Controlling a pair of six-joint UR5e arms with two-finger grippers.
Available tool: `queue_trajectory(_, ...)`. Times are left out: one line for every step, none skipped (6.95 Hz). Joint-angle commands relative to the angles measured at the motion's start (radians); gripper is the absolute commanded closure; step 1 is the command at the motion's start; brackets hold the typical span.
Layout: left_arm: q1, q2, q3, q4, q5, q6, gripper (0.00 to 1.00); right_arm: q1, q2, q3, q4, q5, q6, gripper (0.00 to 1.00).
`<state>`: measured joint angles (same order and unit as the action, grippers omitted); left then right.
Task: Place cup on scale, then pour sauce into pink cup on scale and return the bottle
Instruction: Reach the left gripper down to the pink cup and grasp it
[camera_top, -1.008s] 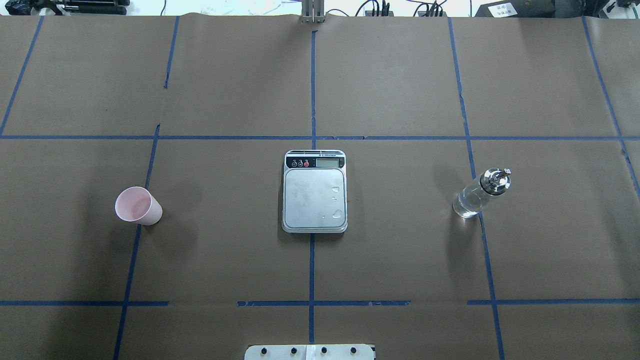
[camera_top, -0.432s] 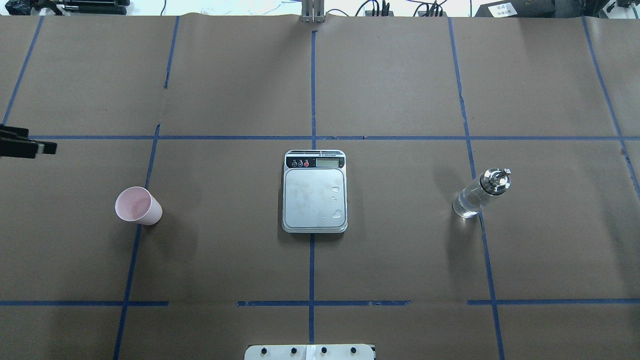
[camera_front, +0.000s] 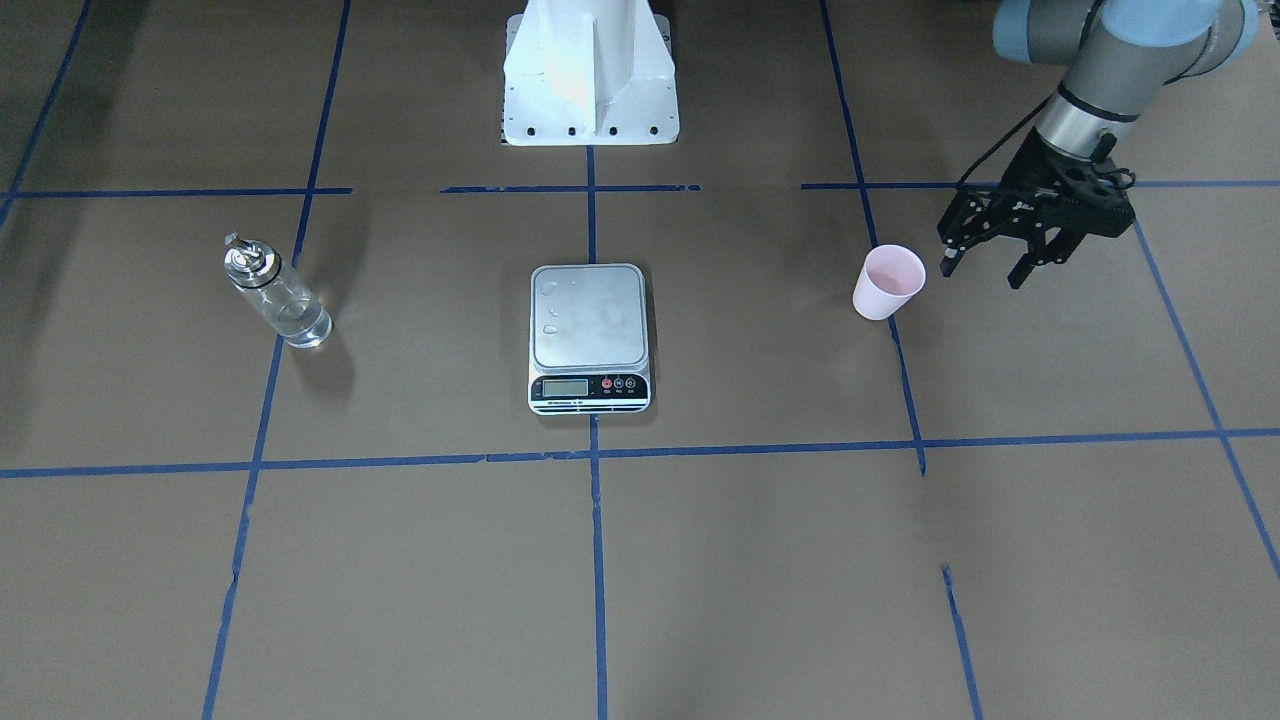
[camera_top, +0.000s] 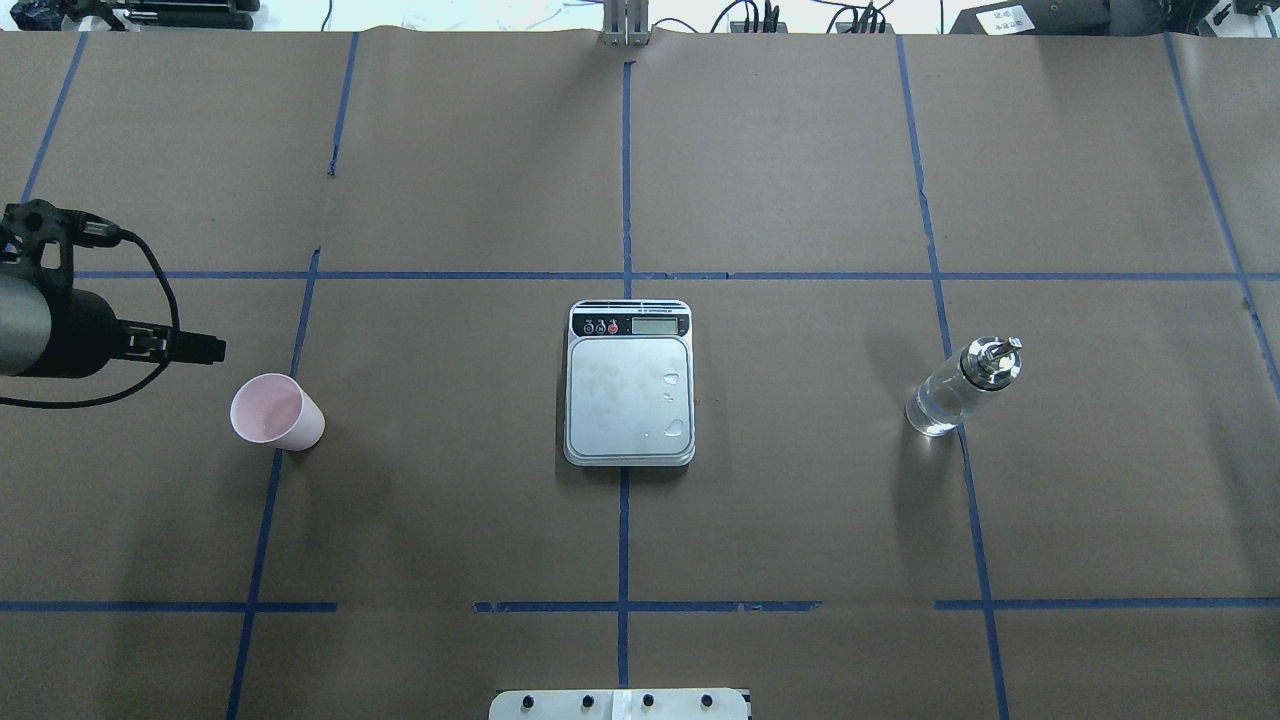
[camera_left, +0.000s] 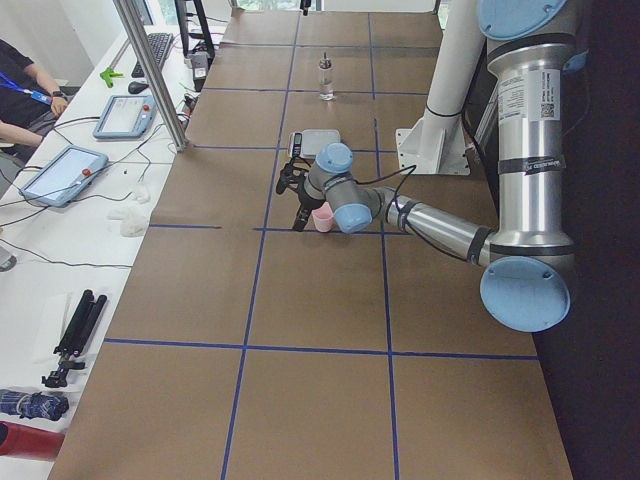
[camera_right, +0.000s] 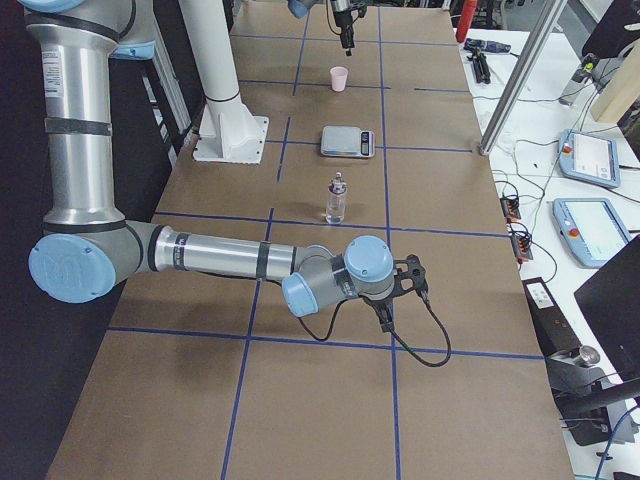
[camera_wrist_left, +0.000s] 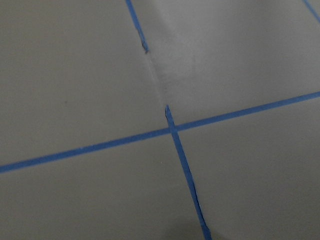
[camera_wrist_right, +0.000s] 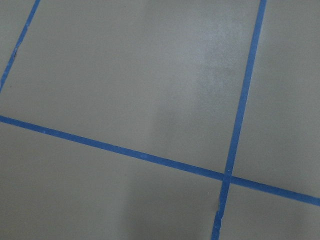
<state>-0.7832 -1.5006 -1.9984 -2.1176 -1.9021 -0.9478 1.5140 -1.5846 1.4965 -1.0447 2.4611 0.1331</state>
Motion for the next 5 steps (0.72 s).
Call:
queue_trajectory(0.047,-0.003,0.001,0.041,0.015,-0.04,0.29,0.0,0.0,0.001,0.0,-0.001,-0.001,0.0)
queue_trajectory(0.071,-0.003,0.009,0.039,0.015,-0.055,0.29,0.0,0.0,0.001,0.0,-0.001,-0.003,0.0)
queue_trajectory(0.085,-0.007,0.015,0.038,0.015,-0.065,0.29,0.0,0.0,0.002,0.0,-0.001,-0.003,0.0)
queue_trajectory(0.099,-0.007,0.017,0.038,0.015,-0.065,0.29,0.0,0.0,0.002,0.0,-0.002,-0.001,0.0)
queue_trajectory(0.113,-0.009,0.018,0.038,0.015,-0.065,0.29,0.0,0.0,0.002,0.0,-0.002,-0.001,0.0)
